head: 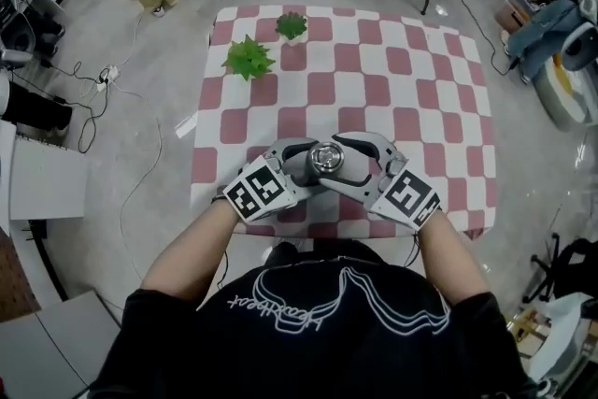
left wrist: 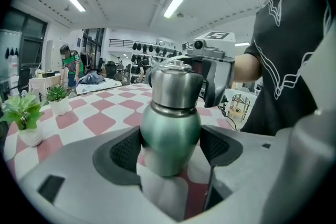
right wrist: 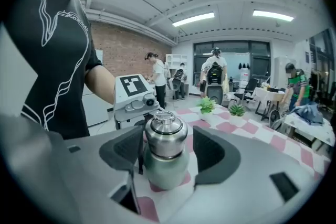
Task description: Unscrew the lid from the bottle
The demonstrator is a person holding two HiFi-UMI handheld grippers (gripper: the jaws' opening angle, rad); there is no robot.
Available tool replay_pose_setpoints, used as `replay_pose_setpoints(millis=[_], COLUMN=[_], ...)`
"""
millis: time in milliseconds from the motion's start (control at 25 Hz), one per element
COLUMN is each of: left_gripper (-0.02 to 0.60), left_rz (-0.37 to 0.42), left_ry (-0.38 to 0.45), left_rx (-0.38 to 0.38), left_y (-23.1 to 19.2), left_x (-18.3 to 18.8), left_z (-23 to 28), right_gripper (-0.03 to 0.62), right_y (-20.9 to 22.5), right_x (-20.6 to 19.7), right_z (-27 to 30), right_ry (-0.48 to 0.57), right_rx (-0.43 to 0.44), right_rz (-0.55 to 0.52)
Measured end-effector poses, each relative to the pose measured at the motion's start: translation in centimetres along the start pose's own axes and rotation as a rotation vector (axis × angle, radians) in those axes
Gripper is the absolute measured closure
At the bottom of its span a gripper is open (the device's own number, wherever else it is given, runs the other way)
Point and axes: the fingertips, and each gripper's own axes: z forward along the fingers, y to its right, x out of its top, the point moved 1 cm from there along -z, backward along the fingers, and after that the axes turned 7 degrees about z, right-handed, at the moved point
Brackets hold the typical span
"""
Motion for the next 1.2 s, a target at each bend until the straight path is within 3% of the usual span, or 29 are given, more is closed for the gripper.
replay_pose_setpoints(millis=[400,520,880,1200], left_gripper=[0.229,0.229,0.229,0.229], left_rz=[-0.038,-0.054,-0.062,-0.035], left_ry=[0.027,0.018,0.019,0.008], left_rx=[0.067,0.083,0.097,0.054], left_y=[-0.05,0.02,0.03,0.10], left_x=[0.07,-0.01,0.05,-0.03], left_z=[-0.10,-0.15,-0.09,-0.09], right_gripper=[0.316,0.329,0.349,0.349], right_y=[0.15,0.06,-0.02,-0.14], right_x=[0.35,0.51,0.45,0.30], right_z=[-0.55,-0.48,-0.40,-0.37], right_ry=[0.107,0.115,0.123,0.109], right_rx=[-0.349,-0.406,-0.398,-0.309], right_rz=[0.125,0.144,0.122,0.094])
